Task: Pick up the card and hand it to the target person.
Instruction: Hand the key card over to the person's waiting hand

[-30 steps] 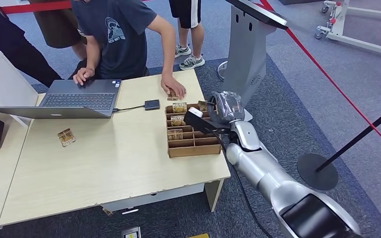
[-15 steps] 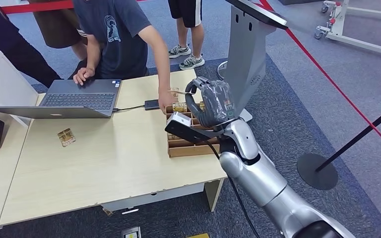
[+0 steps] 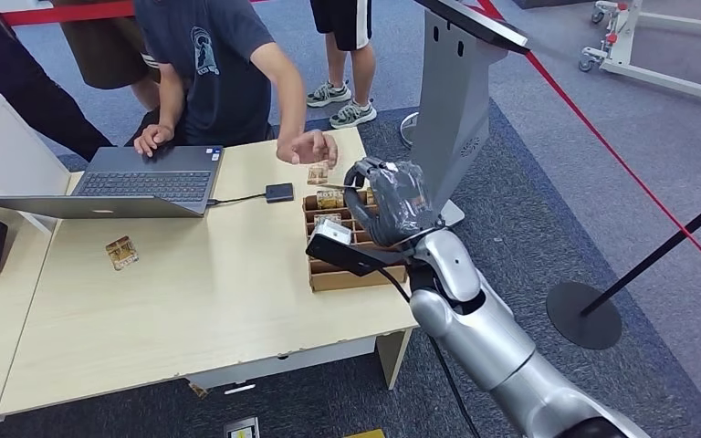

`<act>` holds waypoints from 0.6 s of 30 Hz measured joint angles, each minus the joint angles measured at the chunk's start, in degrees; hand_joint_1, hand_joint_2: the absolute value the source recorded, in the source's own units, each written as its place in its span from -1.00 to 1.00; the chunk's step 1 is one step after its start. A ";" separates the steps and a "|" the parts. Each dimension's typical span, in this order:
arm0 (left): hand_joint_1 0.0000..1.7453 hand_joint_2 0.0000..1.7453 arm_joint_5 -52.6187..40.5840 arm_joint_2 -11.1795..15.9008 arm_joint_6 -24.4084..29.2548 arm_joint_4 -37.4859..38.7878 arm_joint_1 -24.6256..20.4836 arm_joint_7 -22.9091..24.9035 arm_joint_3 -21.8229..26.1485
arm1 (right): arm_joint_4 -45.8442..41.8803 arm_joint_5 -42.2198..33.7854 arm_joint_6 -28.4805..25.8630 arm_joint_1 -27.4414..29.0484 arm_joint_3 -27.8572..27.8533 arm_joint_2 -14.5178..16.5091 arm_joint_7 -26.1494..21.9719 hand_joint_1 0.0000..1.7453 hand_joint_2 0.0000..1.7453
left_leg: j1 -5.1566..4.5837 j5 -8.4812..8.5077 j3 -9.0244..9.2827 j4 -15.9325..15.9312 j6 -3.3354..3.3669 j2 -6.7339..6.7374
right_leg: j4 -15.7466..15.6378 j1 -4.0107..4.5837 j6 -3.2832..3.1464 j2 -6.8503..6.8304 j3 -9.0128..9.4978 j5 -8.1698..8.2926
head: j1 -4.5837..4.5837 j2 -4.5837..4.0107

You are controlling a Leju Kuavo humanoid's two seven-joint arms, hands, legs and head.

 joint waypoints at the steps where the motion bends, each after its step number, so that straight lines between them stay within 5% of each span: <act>1: -1.00 -1.00 -0.04 -0.01 -0.04 0.00 -0.01 0.01 -0.11 | 0.23 0.19 0.42 -0.02 0.02 0.06 0.09 1.00 1.00 | 0.00 0.00 -0.01 0.00 0.00 0.00 | 0.00 0.00 0.00 0.00 0.00 0.00 | 0.00 0.00; 16: -1.00 -1.00 0.62 -0.05 -0.13 0.00 -0.16 0.30 -0.95 | 10.03 0.14 0.42 -3.77 1.15 4.57 -3.05 0.99 1.00 | 0.01 0.03 -0.06 0.00 -0.02 -0.01 | 0.02 0.01 0.00 0.00 -0.03 0.00 | 0.00 0.00; 18: -1.00 -1.00 0.77 -0.05 -0.10 0.00 -0.15 0.60 -0.95 | 11.40 -0.13 0.24 -4.12 1.46 5.44 -3.41 -0.01 1.00 | 0.01 0.04 -0.07 0.00 -0.03 -0.01 | 0.02 0.01 0.00 0.00 -0.04 0.00 | -0.01 0.00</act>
